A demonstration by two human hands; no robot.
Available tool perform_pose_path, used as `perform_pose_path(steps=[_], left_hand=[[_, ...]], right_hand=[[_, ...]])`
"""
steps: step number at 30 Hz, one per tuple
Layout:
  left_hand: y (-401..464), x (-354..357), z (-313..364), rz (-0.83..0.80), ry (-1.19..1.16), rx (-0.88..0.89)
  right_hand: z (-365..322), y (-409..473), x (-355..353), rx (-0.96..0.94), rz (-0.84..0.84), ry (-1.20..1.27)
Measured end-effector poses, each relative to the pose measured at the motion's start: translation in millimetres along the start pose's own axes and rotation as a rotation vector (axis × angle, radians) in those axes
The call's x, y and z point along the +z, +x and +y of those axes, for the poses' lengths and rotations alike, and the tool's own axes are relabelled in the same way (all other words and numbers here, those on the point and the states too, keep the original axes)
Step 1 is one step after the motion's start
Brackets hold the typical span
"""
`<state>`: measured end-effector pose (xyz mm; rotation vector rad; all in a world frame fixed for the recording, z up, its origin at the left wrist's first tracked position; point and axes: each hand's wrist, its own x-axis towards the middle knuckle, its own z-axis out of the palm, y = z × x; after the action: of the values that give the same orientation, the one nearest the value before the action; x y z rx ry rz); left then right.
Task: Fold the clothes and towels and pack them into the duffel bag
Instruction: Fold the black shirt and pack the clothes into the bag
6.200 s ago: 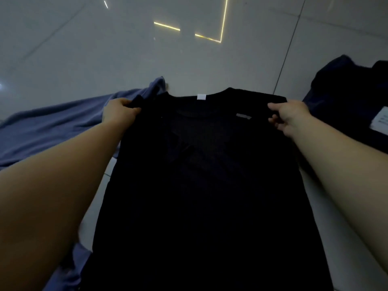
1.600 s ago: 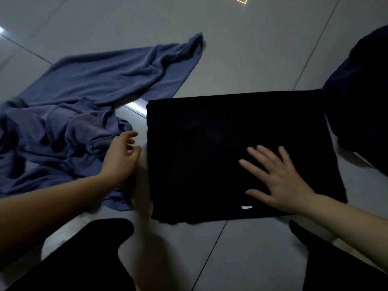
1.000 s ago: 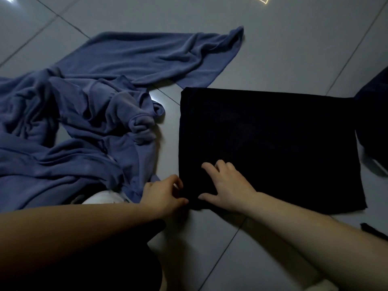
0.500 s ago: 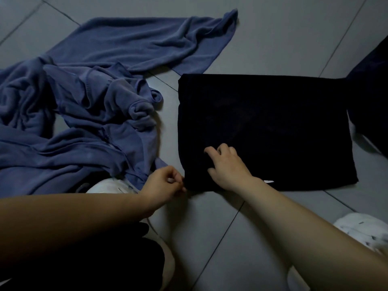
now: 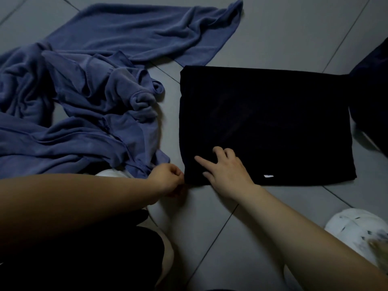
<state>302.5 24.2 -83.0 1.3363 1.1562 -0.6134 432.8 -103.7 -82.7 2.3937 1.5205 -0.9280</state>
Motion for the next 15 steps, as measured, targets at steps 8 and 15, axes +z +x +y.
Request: perform_pose_path(steps=[8, 15], left_hand=[[-2.0, 2.5, 6.5, -0.033, -0.040, -0.001], [0.9, -2.4, -6.2, 0.004, 0.145, -0.078]], right_hand=[[-25.5, -4.4, 8.0, 0.125, 0.036, 0.009], [-22.0, -7.1, 16.6, 0.119, 0.015, 0.077]])
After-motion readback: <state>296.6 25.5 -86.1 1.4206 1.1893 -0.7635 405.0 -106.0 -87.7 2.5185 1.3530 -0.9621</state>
